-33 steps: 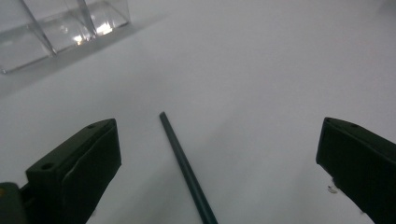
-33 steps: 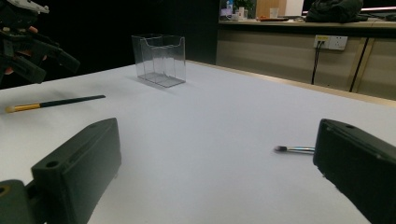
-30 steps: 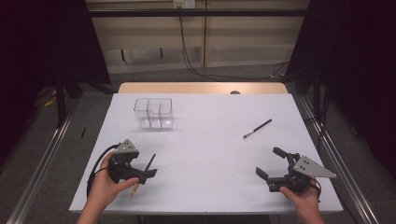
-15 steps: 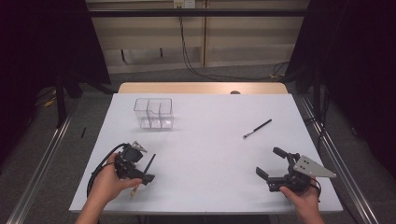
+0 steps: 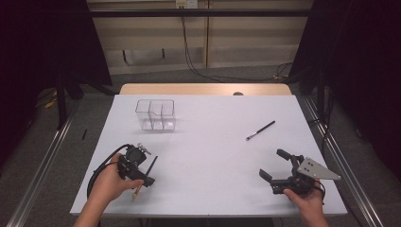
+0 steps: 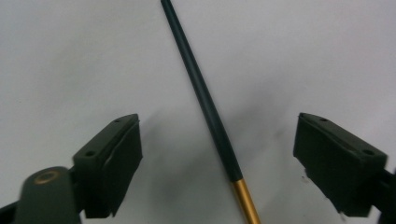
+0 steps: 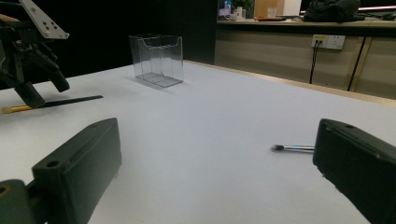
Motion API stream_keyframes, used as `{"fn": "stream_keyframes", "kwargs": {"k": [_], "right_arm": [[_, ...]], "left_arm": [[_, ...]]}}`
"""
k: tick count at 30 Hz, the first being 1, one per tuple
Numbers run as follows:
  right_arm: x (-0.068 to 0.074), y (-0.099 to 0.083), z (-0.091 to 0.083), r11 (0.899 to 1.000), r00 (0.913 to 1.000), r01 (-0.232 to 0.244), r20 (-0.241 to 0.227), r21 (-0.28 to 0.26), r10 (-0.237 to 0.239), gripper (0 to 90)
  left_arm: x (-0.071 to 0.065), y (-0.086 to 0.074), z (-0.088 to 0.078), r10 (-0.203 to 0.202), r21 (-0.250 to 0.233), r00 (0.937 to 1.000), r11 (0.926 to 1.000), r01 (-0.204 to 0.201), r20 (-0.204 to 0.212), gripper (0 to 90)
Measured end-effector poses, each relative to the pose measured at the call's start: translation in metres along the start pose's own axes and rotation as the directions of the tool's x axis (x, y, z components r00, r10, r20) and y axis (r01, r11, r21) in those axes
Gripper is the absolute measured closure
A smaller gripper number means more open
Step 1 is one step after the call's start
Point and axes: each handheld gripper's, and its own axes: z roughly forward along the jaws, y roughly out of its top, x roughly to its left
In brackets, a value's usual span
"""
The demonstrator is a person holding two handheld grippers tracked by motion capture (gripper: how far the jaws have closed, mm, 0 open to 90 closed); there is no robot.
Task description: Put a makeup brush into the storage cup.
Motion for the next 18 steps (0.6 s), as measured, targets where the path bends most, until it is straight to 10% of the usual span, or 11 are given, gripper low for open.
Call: {"fn": "stream_keyframes", "kwargs": {"k": [18], "right_arm": [[-0.0001, 0.0002, -0.0005, 1.000, 1.0000, 0.003, 0.004, 0.001, -0.003, 0.7]], "left_arm": [[-0.0025, 0.0061, 0.0018, 0.015, 0.135, 0.9998, 0.9908, -0.013, -0.014, 58.3]]}}
